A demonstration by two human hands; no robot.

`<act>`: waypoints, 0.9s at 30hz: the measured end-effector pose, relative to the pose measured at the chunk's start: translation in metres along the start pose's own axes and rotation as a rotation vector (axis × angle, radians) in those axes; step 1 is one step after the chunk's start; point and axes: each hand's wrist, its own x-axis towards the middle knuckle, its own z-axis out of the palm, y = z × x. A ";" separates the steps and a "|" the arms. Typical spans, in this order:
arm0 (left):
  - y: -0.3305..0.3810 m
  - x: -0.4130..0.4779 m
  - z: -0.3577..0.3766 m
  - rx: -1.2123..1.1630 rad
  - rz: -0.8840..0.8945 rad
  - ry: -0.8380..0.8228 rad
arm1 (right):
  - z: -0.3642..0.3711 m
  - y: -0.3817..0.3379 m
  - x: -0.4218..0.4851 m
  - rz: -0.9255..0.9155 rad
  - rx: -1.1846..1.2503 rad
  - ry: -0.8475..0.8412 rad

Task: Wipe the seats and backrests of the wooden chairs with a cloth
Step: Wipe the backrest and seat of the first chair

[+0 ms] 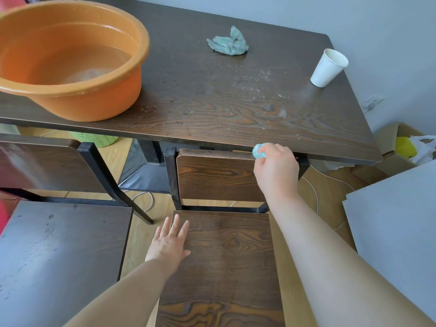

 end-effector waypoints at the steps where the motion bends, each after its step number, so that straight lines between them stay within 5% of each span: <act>1: -0.001 0.000 0.000 -0.002 -0.005 0.001 | 0.001 -0.004 0.000 0.003 0.007 0.000; 9: -0.002 0.002 -0.008 -0.014 -0.020 0.027 | 0.025 -0.075 -0.010 -0.180 0.123 -0.037; 27: -0.044 -0.008 -0.020 -0.013 -0.053 0.089 | 0.048 -0.161 -0.009 -0.173 0.224 -0.149</act>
